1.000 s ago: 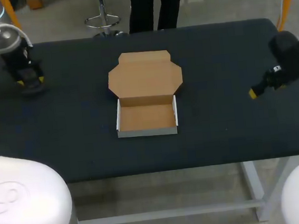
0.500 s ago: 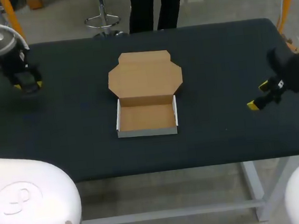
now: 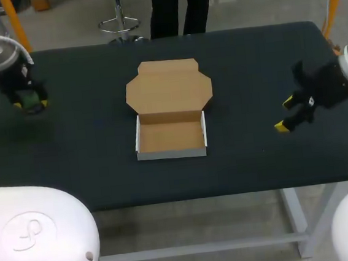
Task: Assemble the packaging by folding the flat box into shape, placing the metal phone stand inside, and closing the box properly
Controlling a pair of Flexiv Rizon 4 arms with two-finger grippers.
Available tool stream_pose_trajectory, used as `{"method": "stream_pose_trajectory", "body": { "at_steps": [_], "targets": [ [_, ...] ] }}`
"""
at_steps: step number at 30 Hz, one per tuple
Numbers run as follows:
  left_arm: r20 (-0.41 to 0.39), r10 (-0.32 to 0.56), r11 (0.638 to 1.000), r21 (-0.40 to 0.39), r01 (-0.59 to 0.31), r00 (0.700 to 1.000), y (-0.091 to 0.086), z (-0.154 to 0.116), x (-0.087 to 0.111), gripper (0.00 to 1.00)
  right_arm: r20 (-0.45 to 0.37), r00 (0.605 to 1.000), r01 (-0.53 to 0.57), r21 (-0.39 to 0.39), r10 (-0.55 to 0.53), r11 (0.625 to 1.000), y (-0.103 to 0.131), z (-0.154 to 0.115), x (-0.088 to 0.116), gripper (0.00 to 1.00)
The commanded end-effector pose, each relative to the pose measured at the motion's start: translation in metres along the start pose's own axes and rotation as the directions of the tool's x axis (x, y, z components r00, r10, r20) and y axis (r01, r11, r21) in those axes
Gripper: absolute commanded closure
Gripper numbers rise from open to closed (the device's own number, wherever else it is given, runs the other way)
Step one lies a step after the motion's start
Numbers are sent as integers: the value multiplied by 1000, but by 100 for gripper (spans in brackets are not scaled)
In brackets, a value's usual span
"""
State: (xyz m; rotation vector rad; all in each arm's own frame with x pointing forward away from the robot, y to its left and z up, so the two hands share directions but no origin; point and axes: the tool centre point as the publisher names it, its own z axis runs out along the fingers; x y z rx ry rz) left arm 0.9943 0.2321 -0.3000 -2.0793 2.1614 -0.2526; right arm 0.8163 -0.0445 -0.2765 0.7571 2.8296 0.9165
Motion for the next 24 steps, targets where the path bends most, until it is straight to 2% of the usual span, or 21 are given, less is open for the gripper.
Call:
{"method": "stream_pose_trajectory", "body": {
  "at_steps": [1, 7, 11, 24],
  "targets": [
    [12, -2, 1000, 7, 2, 1000, 5, -6, 0, 100, -57, 998, 13, 14, -12, 1000, 11, 22, -12, 0],
    [18, -4, 1000, 2, 4, 1000, 8, -10, 3, 100, -58, 998, 28, 30, -27, 999, 14, 35, -13, 0],
    [24, -5, 1000, 6, 4, 1000, 11, -14, 8, 100, -58, 998, 28, 30, -27, 999, 14, 35, -13, 0],
    [38, -19, 1000, -5, 19, 999, 28, -30, 40, 100, -58, 998, 28, 30, -27, 999, 14, 35, -13, 0]
  ]
}}
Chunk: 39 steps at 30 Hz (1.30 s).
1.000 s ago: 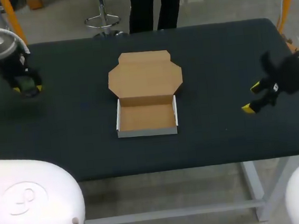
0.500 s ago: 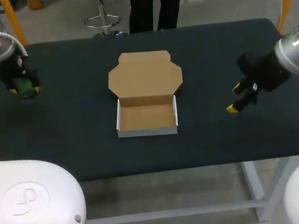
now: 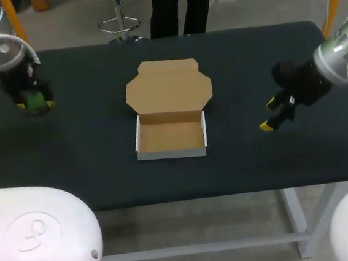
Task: Assemble the packaging by folding the flat box into shape, placing the metal phone stand inside, and closing the box properly
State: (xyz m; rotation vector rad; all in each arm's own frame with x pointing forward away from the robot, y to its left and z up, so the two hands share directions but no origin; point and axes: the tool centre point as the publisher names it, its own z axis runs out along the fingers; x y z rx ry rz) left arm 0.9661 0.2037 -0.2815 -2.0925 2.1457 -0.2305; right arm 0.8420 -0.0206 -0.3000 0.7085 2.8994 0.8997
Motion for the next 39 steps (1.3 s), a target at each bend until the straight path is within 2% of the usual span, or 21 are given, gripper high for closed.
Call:
{"method": "stream_pose_trajectory", "body": {
  "at_steps": [1, 11, 30, 39],
  "targets": [
    [24, -11, 1000, -1, 11, 1000, 7, -8, 13, 100, -5, 1000, 1, -3, -1, 1000, 0, -2, 0, 0],
    [2, 26, 1000, -2, -26, 1000, 33, -26, 47, 100, -5, 1000, 1, -3, -1, 1000, 0, -2, 0, 0],
    [-41, 195, 980, -30, -197, 980, 86, -41, 121, 100, -5, 1000, 1, -3, -1, 1000, 0, -2, 0, 0],
    [-41, 277, 960, -23, -279, 960, 103, -38, 169, 100, -5, 1000, 1, -3, -1, 1000, 0, -2, 0, 0]
  ]
}}
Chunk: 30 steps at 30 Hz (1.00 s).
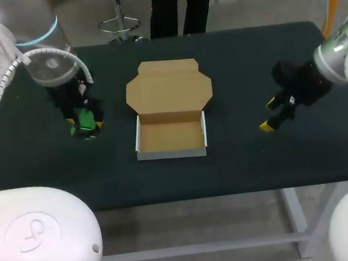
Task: Assemble the packaging by folding the flat box into shape, placing the metal phone stand inside, and closing the box properly
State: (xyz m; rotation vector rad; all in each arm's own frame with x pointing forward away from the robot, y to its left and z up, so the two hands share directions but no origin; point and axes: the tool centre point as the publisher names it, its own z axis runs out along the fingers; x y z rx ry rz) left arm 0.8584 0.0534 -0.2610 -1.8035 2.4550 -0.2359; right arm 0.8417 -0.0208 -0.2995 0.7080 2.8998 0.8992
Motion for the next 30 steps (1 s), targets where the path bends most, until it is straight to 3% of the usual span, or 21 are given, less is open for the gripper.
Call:
{"method": "stream_pose_trajectory", "body": {
  "at_steps": [1, 10, 30],
  "targets": [
    [30, 18, 1000, 6, -18, 999, 1, 4, 21, 100, -5, 1000, 1, -3, -1, 1000, 0, -1, -1, 0],
    [30, 81, 996, 17, -82, 996, -6, 14, 55, 100, -5, 1000, 1, -3, -1, 1000, 0, -1, -1, 0],
    [14, 186, 982, 43, -186, 983, -42, 36, 99, 100, -5, 1000, 1, -3, -1, 1000, 0, -1, -1, 0]
  ]
}}
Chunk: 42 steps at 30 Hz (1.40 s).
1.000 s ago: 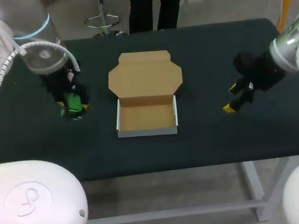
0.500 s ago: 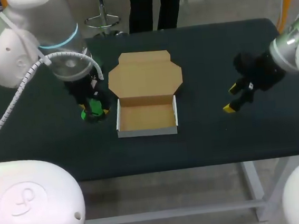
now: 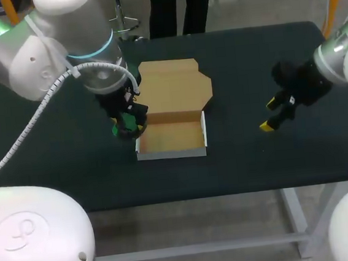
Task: Assemble the packaging by folding the flat box into shape, placing the metal phone stand inside, and closing the box properly
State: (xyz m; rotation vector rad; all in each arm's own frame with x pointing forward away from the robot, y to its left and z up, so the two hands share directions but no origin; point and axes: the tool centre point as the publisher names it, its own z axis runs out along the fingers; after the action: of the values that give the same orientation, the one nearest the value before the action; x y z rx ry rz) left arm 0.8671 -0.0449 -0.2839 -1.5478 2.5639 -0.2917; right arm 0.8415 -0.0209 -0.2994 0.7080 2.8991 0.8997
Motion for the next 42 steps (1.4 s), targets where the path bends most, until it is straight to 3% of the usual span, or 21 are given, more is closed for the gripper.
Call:
{"method": "stream_pose_trajectory", "body": {
  "at_steps": [1, 12, 26, 42],
  "targets": [
    [10, 12, 1000, -16, -12, 1000, -12, 8, 7, 100, -6, 1000, 1, -3, -1, 1000, 0, -1, -1, 0],
    [-21, 70, 997, -32, -71, 997, -41, 29, 29, 100, -6, 1000, 1, -3, -1, 1000, 0, -1, -1, 0],
    [-61, 154, 987, -38, -156, 986, -58, 57, 57, 100, -6, 1000, 1, -3, -1, 1000, 0, -1, -1, 0],
    [-113, 214, 976, -23, -218, 970, -77, 86, 63, 100, -6, 1000, 1, -3, -1, 1000, 0, -1, -1, 0]
  ]
}}
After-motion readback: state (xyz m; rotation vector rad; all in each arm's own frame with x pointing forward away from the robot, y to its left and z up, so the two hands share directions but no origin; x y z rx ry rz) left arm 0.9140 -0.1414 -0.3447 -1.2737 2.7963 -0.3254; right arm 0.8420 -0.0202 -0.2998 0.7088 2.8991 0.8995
